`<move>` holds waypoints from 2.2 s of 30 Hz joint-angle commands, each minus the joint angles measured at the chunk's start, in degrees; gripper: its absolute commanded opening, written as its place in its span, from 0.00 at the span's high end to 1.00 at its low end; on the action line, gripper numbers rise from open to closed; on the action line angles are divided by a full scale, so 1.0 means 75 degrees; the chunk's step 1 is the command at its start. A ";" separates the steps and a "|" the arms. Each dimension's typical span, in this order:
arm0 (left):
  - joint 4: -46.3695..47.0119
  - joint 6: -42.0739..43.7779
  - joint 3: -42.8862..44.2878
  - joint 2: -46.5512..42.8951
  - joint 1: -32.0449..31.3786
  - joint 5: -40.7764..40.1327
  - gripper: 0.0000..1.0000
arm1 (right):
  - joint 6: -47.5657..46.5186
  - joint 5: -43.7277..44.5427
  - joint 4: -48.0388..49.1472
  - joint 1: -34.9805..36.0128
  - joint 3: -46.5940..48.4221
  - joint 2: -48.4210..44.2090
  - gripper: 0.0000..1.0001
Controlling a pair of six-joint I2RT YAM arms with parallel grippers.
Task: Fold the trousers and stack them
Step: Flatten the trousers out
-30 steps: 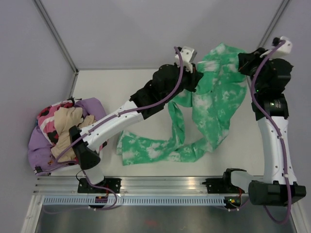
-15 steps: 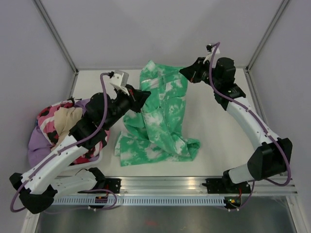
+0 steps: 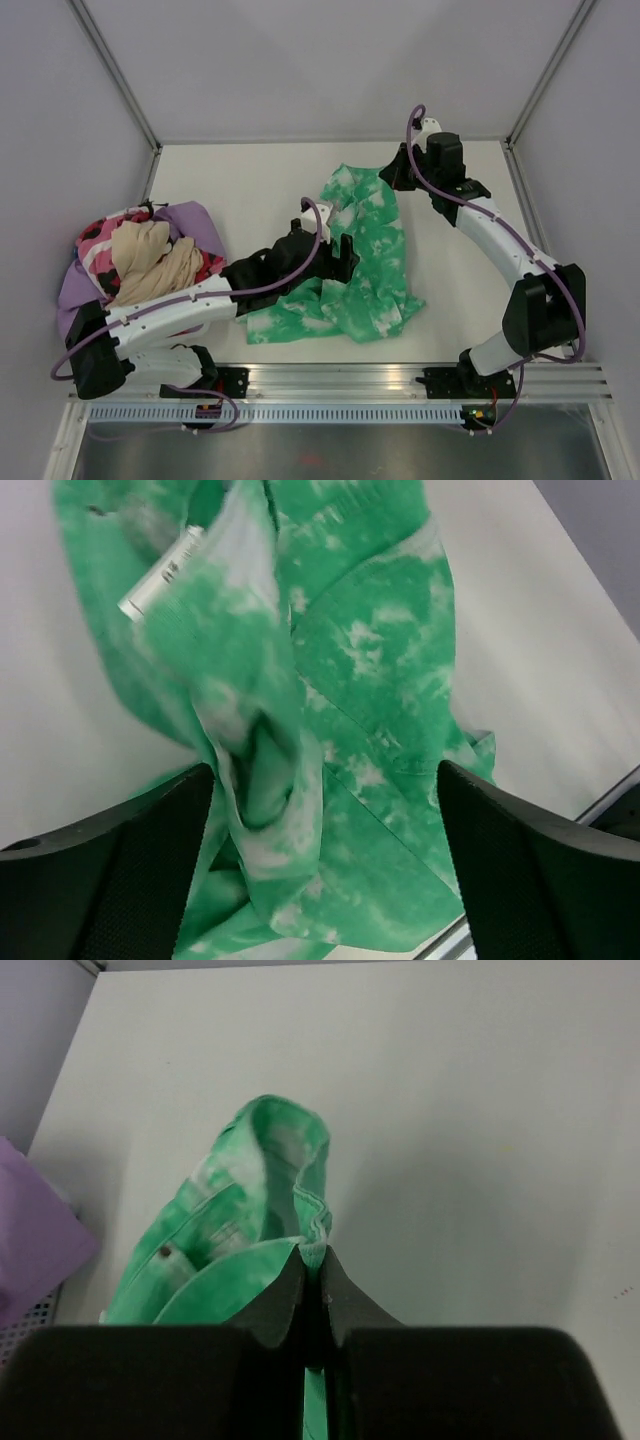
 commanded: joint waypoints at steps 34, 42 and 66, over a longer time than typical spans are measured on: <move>0.1141 0.0467 -0.0126 0.2949 0.3182 0.3660 0.00 | 0.0610 0.2585 -0.2166 -0.0131 -0.4203 -0.6700 1.00; 0.0555 0.1029 0.0131 0.3687 0.2632 0.3132 0.21 | 0.0927 0.2116 -0.1710 -0.0119 -0.4461 -0.6396 1.00; -0.1204 0.4521 0.4054 -0.0599 0.0670 0.1549 0.98 | 0.1266 0.3508 -0.1226 -0.0247 -0.0349 -0.2708 0.96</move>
